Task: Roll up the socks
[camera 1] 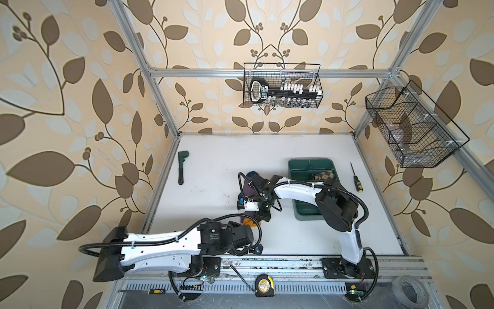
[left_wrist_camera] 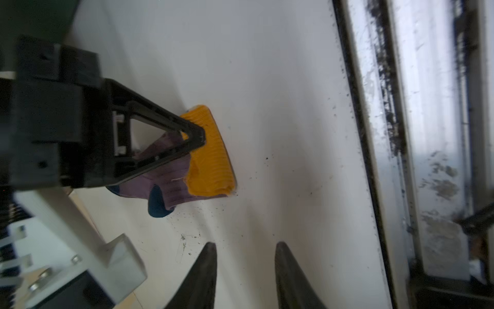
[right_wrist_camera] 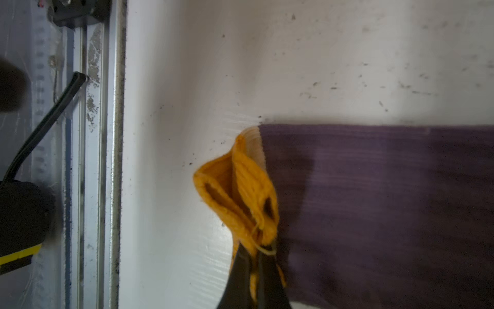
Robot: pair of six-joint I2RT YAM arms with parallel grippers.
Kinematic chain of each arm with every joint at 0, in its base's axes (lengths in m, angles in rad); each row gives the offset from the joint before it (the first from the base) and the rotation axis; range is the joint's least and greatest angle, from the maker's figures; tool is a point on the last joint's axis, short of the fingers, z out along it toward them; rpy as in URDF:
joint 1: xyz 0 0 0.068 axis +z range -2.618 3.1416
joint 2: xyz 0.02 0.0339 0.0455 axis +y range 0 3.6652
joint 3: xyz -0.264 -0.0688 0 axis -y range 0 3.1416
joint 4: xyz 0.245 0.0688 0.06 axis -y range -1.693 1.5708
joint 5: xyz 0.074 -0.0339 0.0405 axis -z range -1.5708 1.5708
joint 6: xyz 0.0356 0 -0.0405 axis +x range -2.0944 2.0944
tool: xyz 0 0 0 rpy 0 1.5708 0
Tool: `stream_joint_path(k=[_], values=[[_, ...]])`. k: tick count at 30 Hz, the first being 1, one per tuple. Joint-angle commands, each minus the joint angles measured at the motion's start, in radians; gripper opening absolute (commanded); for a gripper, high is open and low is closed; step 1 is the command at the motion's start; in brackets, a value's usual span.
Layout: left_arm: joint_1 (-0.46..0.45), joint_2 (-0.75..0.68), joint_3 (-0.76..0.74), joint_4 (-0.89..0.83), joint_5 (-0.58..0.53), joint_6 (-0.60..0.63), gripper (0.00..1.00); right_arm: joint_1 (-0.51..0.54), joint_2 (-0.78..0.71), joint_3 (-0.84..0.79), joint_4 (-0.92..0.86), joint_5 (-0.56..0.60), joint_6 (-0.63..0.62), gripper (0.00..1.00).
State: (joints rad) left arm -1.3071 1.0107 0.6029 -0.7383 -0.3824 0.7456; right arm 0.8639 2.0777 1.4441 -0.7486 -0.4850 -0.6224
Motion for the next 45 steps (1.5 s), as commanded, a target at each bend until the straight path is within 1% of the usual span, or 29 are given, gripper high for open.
stream_joint_path(k=[1,5,7,9,13,16,18,19,20,22,23,25,28,30,32,33,34,36,38,40,41,43,45], values=[[-0.006,0.078,-0.024,0.208,-0.096,-0.047,0.41,-0.008,0.033,0.019,-0.043,-0.022,-0.038,0.02],[0.0,0.18,-0.094,0.398,-0.185,-0.035,0.46,-0.013,0.036,0.018,-0.045,-0.039,-0.039,0.03],[0.018,0.223,-0.102,0.454,-0.202,-0.032,0.47,-0.015,0.035,0.016,-0.047,-0.048,-0.04,0.04],[0.049,0.266,-0.096,0.489,-0.199,-0.049,0.46,-0.017,0.032,0.015,-0.049,-0.056,-0.039,0.04],[0.114,0.345,-0.088,0.541,-0.158,-0.067,0.45,-0.02,0.025,0.008,-0.054,-0.072,-0.04,0.05],[0.144,0.397,-0.082,0.582,-0.149,-0.075,0.4,-0.023,0.023,0.009,-0.066,-0.091,-0.041,0.05],[0.169,0.42,-0.087,0.618,-0.149,-0.081,0.35,-0.025,0.021,0.005,-0.067,-0.099,-0.034,0.06],[0.176,0.42,-0.078,0.609,-0.14,-0.084,0.32,-0.026,0.019,0.002,-0.067,-0.104,-0.029,0.07],[0.179,0.454,-0.071,0.599,-0.134,-0.084,0.27,-0.029,0.014,-0.004,-0.063,-0.107,-0.024,0.07],[0.192,0.457,-0.061,0.582,-0.11,-0.083,0.17,-0.038,-0.004,-0.024,-0.045,-0.121,-0.016,0.08],[0.203,0.455,-0.057,0.567,-0.087,-0.083,0.1,-0.044,-0.017,-0.035,-0.03,-0.13,-0.006,0.1],[0.229,0.445,-0.047,0.537,-0.039,-0.094,0.0,-0.057,-0.043,-0.058,-0.003,-0.145,0.012,0.14],[0.267,0.44,-0.005,0.448,0.08,-0.103,0.0,-0.079,-0.096,-0.102,0.035,-0.148,0.039,0.25],[0.284,0.435,0.017,0.405,0.159,-0.113,0.0,-0.095,-0.151,-0.139,0.074,-0.123,0.073,0.31],[0.308,0.435,0.021,0.376,0.254,-0.12,0.0,-0.117,-0.23,-0.187,0.128,-0.073,0.144,0.41],[0.318,0.435,0.021,0.365,0.291,-0.12,0.0,-0.134,-0.272,-0.21,0.157,-0.052,0.178,0.48],[0.326,0.42,0.021,0.358,0.317,-0.122,0.0,-0.156,-0.319,-0.245,0.189,-0.03,0.22,0.51],[0.345,0.406,0.033,0.328,0.373,-0.12,0.0,-0.213,-0.426,-0.289,0.247,-0.011,0.291,0.53],[0.367,0.415,0.055,0.301,0.403,-0.127,0.0,-0.283,-0.541,-0.344,0.329,0.04,0.387,0.54],[0.395,0.42,0.082,0.257,0.466,-0.13,0.0,-0.357,-0.654,-0.387,0.391,0.111,0.474,0.55],[0.408,0.448,0.102,0.231,0.495,-0.13,0.0,-0.391,-0.715,-0.41,0.413,0.157,0.51,0.55],[0.436,0.474,0.142,0.179,0.561,-0.132,0.0,-0.424,-0.838,-0.45,0.443,0.239,0.525,0.55],[0.461,0.498,0.182,0.13,0.62,-0.132,0.0,-0.402,-0.97,-0.502,0.466,0.325,0.46,0.55]])
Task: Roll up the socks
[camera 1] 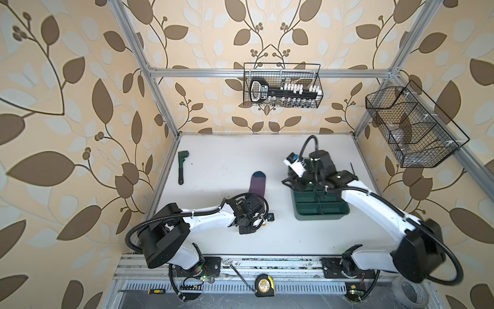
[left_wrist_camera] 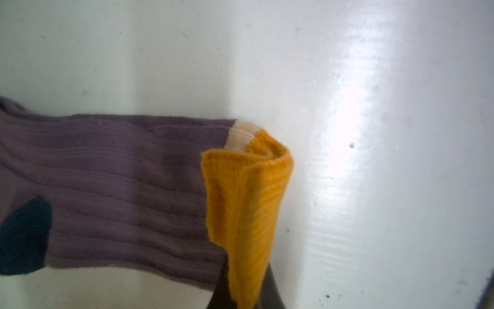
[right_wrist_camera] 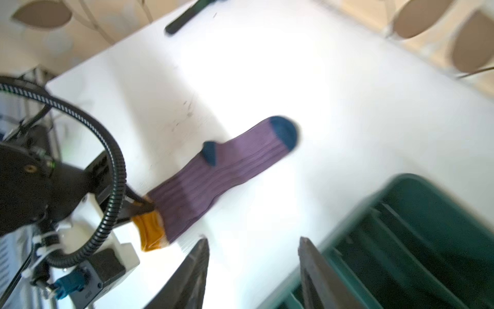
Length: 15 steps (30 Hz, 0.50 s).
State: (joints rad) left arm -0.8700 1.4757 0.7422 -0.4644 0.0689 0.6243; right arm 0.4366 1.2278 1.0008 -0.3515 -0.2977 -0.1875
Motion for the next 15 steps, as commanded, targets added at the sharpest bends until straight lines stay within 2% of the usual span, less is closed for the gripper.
stream_joint_path(k=[1,3,6,8,11,15], values=[[0.038,0.047,0.06,-0.16,0.199,-0.014,0.0,0.06,-0.194,-0.094,0.079,0.184,-0.03,0.54],[0.06,0.078,0.09,-0.196,0.255,-0.014,0.0,0.178,-0.32,-0.171,0.097,0.283,-0.192,0.53],[0.075,0.132,0.134,-0.236,0.31,-0.017,0.0,0.441,-0.463,-0.314,0.136,0.442,-0.46,0.53],[0.078,0.174,0.167,-0.271,0.327,-0.015,0.0,0.636,-0.486,-0.415,0.189,0.614,-0.616,0.56],[0.08,0.209,0.2,-0.3,0.337,-0.021,0.0,0.829,-0.364,-0.488,0.263,0.807,-0.726,0.61],[0.083,0.208,0.197,-0.294,0.335,-0.023,0.0,0.912,-0.091,-0.493,0.438,0.898,-0.741,0.63]])
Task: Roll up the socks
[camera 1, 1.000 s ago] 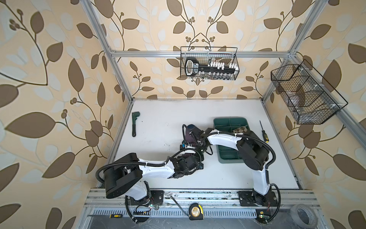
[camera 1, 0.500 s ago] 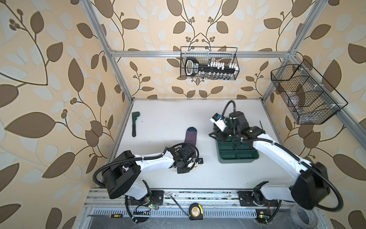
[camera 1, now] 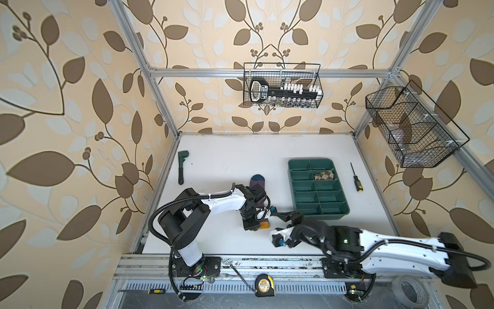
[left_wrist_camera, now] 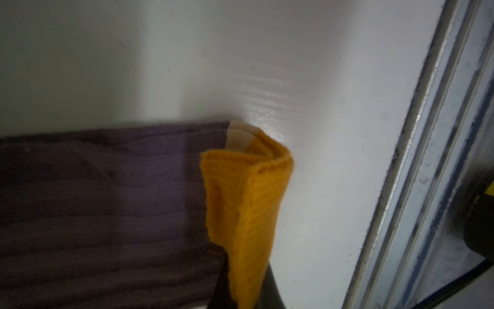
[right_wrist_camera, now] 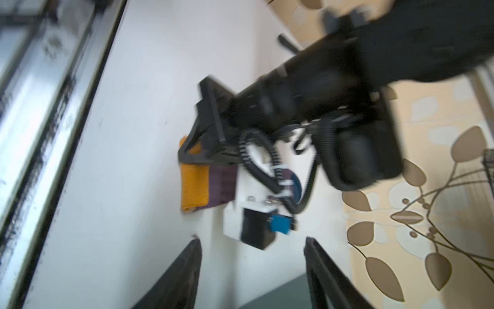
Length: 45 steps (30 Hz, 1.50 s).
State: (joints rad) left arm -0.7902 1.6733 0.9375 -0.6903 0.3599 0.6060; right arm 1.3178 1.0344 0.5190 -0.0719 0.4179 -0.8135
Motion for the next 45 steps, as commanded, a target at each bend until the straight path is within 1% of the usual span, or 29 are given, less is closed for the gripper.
stream_joint_path(k=[1,5,9,12,14,15,17,18,19,22,23,24,27,28,31,34,37,40,42,43,44,45], values=[[0.003,0.006,-0.001,-0.062,0.042,-0.006,0.0,0.039,0.176,-0.012,0.217,0.187,-0.124,0.64],[0.006,0.001,-0.008,-0.055,0.043,-0.011,0.0,0.034,0.395,0.005,0.398,0.16,-0.145,0.69],[0.007,0.001,-0.011,-0.049,0.045,-0.011,0.0,0.004,0.545,0.027,0.479,0.116,-0.134,0.71],[0.007,0.003,-0.011,-0.049,0.051,-0.008,0.0,-0.014,0.635,0.044,0.542,0.121,-0.124,0.7],[0.007,0.003,-0.01,-0.054,0.057,-0.007,0.0,-0.018,0.676,0.059,0.559,0.13,-0.118,0.65],[0.007,0.001,-0.009,-0.055,0.058,-0.007,0.0,-0.02,0.691,0.065,0.559,0.131,-0.113,0.6],[0.006,-0.004,-0.003,-0.062,0.065,-0.005,0.0,-0.022,0.704,0.07,0.537,0.121,-0.107,0.46],[0.007,-0.008,0.0,-0.064,0.066,-0.005,0.0,-0.022,0.705,0.07,0.525,0.117,-0.103,0.38],[0.007,-0.015,0.005,-0.069,0.066,-0.012,0.0,-0.022,0.703,0.07,0.505,0.109,-0.098,0.29],[0.007,-0.051,0.025,-0.077,0.076,-0.04,0.0,-0.022,0.682,0.073,0.423,0.078,-0.085,0.07],[0.006,-0.066,0.03,-0.084,0.083,-0.036,0.0,-0.023,0.675,0.077,0.398,0.073,-0.081,0.02],[0.007,-0.091,0.03,-0.088,0.086,-0.039,0.02,-0.023,0.665,0.078,0.376,0.069,-0.074,0.0],[0.006,-0.183,0.006,-0.077,0.037,-0.044,0.07,-0.026,0.623,0.096,0.266,0.02,-0.055,0.0],[0.006,-0.224,-0.007,-0.056,0.004,-0.063,0.11,-0.028,0.607,0.107,0.219,-0.004,-0.046,0.0],[0.008,-0.384,-0.051,-0.006,-0.091,-0.102,0.2,-0.042,0.571,0.144,0.07,-0.076,0.002,0.0],[0.009,-0.539,-0.096,0.019,-0.227,-0.135,0.23,-0.061,0.546,0.184,-0.085,-0.152,0.038,0.0],[0.009,-0.701,-0.121,0.012,-0.353,-0.153,0.25,-0.083,0.536,0.229,-0.222,-0.232,0.048,0.0],[0.009,-0.86,-0.102,-0.027,-0.435,-0.167,0.24,-0.117,0.557,0.299,-0.348,-0.336,0.055,0.0],[0.009,-0.949,-0.071,-0.08,-0.427,-0.166,0.3,-0.152,0.593,0.365,-0.434,-0.431,0.07,0.01],[0.009,-0.986,-0.05,-0.119,-0.394,-0.137,0.35,-0.172,0.622,0.404,-0.479,-0.48,0.081,0.02],[0.008,-1.005,-0.027,-0.161,-0.355,-0.111,0.37,-0.189,0.651,0.44,-0.523,-0.517,0.089,0.02],[0.008,-1.009,0.01,-0.223,-0.318,-0.079,0.37,-0.208,0.692,0.483,-0.571,-0.562,0.103,0.02]])
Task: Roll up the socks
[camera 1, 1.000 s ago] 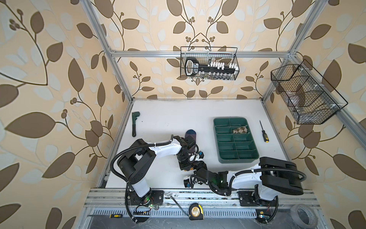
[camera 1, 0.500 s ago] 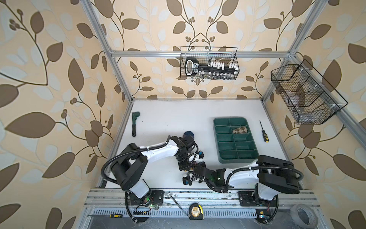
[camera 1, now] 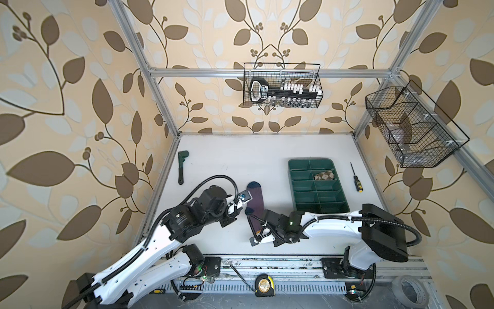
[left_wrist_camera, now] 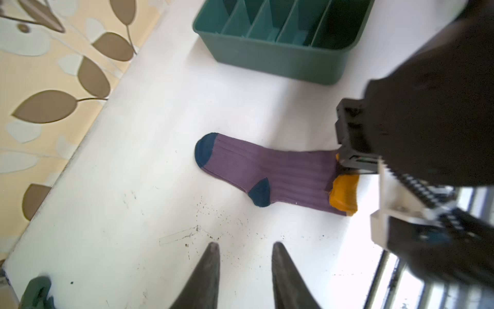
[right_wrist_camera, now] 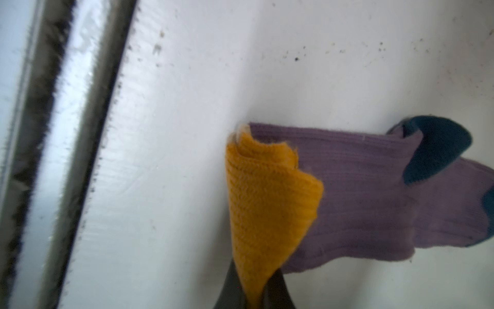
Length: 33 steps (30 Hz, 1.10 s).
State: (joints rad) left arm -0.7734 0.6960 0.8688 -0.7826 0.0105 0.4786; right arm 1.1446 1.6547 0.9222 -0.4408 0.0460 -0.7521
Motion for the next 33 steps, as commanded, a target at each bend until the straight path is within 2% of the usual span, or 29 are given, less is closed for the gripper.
stream_joint_path(k=[1,3,5,6,8,10,12,14,17,21,25,29,33], values=[[-0.011,-0.016,0.124,-0.184,0.047,0.067,0.36,-0.055,0.114,0.121,-0.247,-0.237,0.051,0.03],[-0.024,0.051,0.187,-0.286,0.067,0.105,0.32,-0.086,0.194,0.19,-0.32,-0.306,0.063,0.03],[-0.071,0.127,0.22,-0.354,0.032,0.116,0.3,-0.112,0.267,0.241,-0.367,-0.361,0.074,0.03],[-0.124,0.158,0.217,-0.368,-0.018,0.11,0.31,-0.123,0.302,0.267,-0.395,-0.393,0.076,0.03],[-0.273,0.188,0.173,-0.344,-0.157,0.083,0.4,-0.143,0.363,0.31,-0.424,-0.437,0.09,0.03],[-0.443,0.204,0.099,-0.27,-0.293,0.05,0.41,-0.166,0.406,0.344,-0.441,-0.485,0.094,0.03],[-0.552,0.242,0.032,-0.191,-0.358,0.022,0.39,-0.179,0.426,0.358,-0.435,-0.499,0.097,0.04],[-0.607,0.307,-0.026,-0.094,-0.397,-0.019,0.39,-0.19,0.449,0.381,-0.46,-0.509,0.089,0.06],[-0.642,0.419,-0.081,0.035,-0.439,-0.057,0.39,-0.207,0.462,0.407,-0.479,-0.532,0.082,0.07],[-0.644,0.553,-0.12,0.172,-0.487,-0.112,0.41,-0.219,0.462,0.417,-0.487,-0.543,0.079,0.09],[-0.642,0.635,-0.158,0.288,-0.411,-0.157,0.47,-0.225,0.455,0.408,-0.484,-0.543,0.082,0.1],[-0.627,0.707,-0.169,0.323,-0.449,-0.179,0.5,-0.226,0.446,0.398,-0.48,-0.546,0.082,0.12],[-0.568,0.735,-0.165,0.333,-0.489,-0.206,0.52,-0.227,0.437,0.393,-0.48,-0.558,0.082,0.13]])
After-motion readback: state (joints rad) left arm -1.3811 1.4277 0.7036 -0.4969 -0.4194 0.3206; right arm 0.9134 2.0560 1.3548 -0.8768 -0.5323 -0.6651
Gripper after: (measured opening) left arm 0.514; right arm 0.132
